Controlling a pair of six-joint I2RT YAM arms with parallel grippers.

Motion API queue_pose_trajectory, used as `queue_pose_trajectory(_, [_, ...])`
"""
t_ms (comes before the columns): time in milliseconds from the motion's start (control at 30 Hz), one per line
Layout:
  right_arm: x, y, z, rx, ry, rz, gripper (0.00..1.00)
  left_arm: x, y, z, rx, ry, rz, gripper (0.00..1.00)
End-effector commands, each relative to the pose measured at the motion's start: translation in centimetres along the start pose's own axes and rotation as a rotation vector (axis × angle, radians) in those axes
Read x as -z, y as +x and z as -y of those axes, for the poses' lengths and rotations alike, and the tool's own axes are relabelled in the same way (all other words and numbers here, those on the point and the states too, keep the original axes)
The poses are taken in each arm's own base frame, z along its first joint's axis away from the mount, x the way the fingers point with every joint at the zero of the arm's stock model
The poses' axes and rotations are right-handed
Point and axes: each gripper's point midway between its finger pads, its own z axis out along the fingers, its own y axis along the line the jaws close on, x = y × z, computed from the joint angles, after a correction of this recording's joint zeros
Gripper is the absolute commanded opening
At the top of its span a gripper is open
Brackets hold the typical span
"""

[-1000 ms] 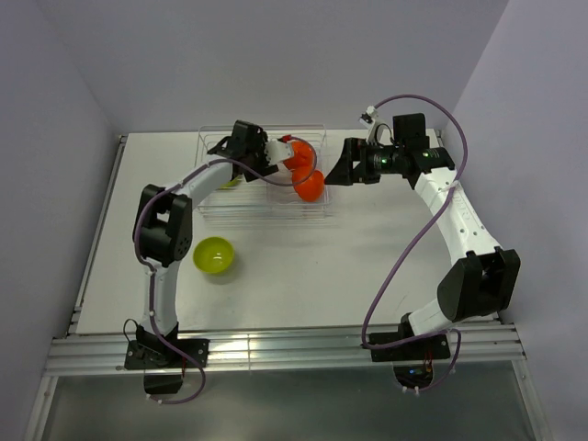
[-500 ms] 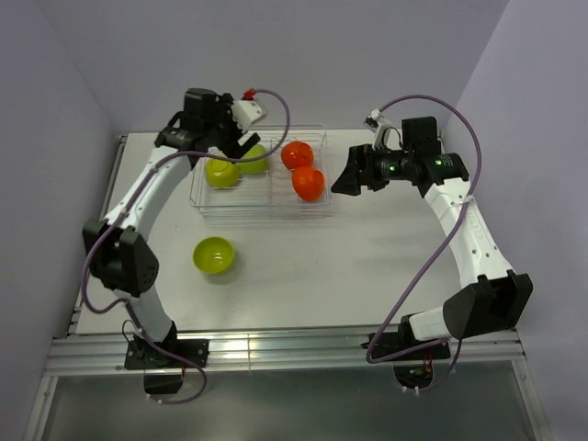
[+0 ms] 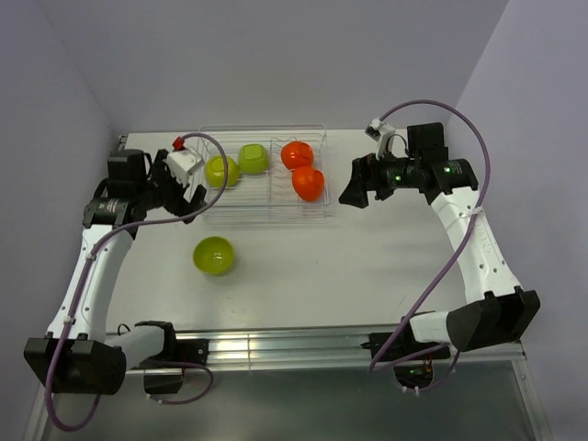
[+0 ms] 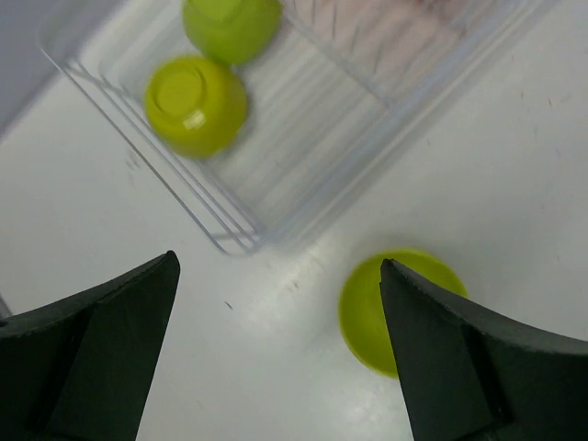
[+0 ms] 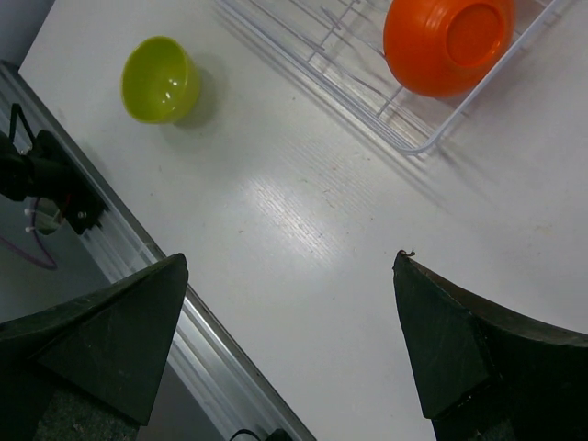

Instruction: Load the bowls into the dish rack

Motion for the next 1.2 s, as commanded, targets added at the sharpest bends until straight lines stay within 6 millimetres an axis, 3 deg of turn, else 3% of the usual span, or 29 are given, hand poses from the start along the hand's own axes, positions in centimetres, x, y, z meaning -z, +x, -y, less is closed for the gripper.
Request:
queue_pose_trajectory(0, [1.2, 0.5, -0.3, 0.045, 0.024, 0.013, 1.0, 0.3, 3.7, 2.1, 0.09, 0.065, -0.06, 0.95])
queue_pose_trajectory(267, [1.3, 1.7, 0.1, 0.046, 0.054, -0.009, 1.0, -2.3, 11.7, 3.3, 0.227, 0.052, -0.231, 0.83])
queue_pose_trajectory(467, [1.4, 2.0, 0.1, 0.045, 0.061, -0.014, 1.0, -3.7, 15.4, 3.3, 0.237, 0.027, -0.306, 0.77])
queue_pose_trajectory(933, [0.8, 2.0, 0.6, 0.023, 0.063, -0.022, 0.99, -5.4, 20.0, 4.9, 0.264, 0.079, -0.407, 0.55])
queue_pose_trajectory(1167, [0.5, 1.8, 0.9, 0.001, 0.074, -0.009, 0.99, -5.8, 19.9, 5.9, 0.267, 0.118, -0.395, 0.43])
